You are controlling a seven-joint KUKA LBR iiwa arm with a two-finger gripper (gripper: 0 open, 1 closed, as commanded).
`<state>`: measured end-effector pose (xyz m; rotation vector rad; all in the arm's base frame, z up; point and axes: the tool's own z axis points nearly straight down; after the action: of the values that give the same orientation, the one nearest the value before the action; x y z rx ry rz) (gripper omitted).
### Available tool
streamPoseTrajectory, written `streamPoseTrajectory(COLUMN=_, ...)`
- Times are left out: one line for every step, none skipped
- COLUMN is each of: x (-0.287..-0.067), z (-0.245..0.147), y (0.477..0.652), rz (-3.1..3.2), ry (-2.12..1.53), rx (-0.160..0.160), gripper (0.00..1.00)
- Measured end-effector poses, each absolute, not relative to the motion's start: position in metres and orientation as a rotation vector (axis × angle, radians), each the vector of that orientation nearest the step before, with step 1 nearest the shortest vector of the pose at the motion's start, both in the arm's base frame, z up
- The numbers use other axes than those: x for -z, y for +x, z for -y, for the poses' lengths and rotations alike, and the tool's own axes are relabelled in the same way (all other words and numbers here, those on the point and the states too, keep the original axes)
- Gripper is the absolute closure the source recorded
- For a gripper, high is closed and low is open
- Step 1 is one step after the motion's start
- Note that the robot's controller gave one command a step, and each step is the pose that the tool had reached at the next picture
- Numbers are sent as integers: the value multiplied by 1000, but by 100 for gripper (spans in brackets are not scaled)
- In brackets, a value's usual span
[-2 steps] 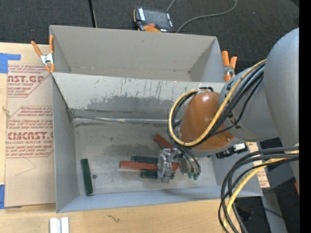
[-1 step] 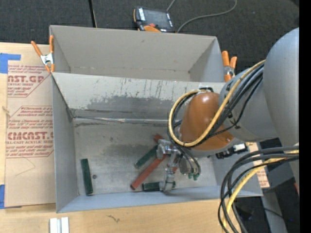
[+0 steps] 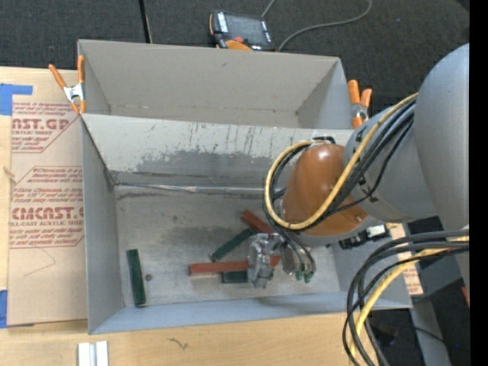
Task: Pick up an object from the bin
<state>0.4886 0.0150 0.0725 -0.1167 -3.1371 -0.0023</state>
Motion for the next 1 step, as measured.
streamPoseTrajectory(x=-70, z=-15, y=489, rz=3141, ry=-118, rx=2, gripper=0)
